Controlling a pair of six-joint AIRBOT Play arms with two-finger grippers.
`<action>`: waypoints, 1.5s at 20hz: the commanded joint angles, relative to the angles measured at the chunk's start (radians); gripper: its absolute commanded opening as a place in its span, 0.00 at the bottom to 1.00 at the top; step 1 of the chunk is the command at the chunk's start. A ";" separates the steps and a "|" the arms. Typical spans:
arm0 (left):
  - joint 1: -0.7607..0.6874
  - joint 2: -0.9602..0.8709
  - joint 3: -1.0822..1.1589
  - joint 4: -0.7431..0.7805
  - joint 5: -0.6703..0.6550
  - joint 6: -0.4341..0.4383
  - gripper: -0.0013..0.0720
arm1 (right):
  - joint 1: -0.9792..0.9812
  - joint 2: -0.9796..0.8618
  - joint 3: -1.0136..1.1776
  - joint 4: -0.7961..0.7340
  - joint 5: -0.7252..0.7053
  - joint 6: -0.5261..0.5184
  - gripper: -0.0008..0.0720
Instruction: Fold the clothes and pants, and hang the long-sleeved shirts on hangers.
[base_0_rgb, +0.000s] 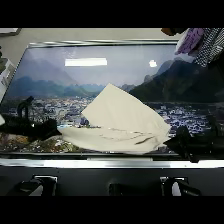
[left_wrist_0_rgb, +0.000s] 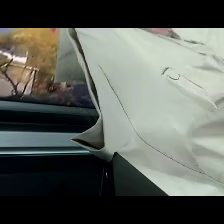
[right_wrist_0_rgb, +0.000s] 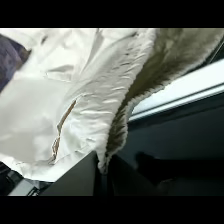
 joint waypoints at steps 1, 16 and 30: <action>-0.005 -0.238 0.200 -0.041 0.002 0.063 0.03 | -0.001 -0.143 0.027 0.037 -0.146 0.025 0.05; -0.138 -0.861 1.040 -0.084 -0.046 -0.006 0.03 | -0.001 -0.278 0.027 -0.182 -0.465 0.254 0.05; -0.229 -1.054 1.040 -0.212 0.335 -0.029 0.03 | 0.000 -0.383 0.024 -0.348 -0.679 0.344 0.05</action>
